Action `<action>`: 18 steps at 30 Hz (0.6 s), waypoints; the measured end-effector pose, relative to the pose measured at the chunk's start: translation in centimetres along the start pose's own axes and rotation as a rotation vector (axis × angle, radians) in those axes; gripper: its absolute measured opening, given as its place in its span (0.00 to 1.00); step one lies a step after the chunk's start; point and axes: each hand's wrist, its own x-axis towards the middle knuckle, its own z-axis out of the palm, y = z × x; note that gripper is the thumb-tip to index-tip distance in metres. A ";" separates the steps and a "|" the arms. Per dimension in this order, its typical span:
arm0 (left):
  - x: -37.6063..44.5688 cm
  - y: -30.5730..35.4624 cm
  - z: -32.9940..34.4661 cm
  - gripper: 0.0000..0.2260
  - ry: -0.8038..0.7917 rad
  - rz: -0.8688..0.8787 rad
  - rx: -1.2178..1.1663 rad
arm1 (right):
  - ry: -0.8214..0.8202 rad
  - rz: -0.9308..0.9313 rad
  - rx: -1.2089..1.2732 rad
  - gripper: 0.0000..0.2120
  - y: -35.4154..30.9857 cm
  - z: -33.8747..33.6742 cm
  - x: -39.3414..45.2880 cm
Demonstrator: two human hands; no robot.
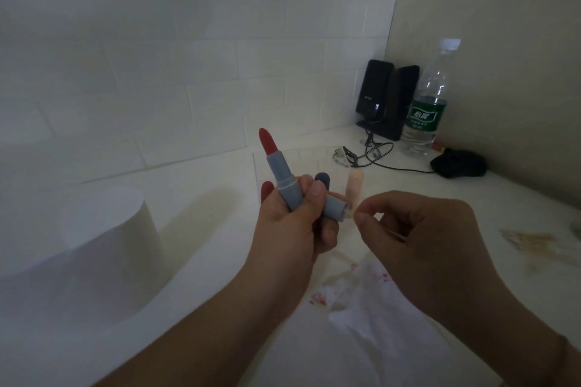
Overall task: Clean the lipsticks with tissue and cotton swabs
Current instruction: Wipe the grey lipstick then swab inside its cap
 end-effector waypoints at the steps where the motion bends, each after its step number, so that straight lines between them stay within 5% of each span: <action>1: 0.0 0.0 0.1 0.07 -0.005 -0.010 -0.024 | 0.018 -0.047 -0.039 0.05 -0.1 -0.1 -0.1; 7: 0.0 0.4 0.1 0.06 0.009 -0.038 -0.097 | 0.000 -0.150 -0.152 0.02 -0.4 -0.3 -0.3; 18: -0.3 0.2 0.3 0.12 -0.026 0.020 0.034 | -0.043 0.006 0.054 0.06 -0.2 0.0 -0.3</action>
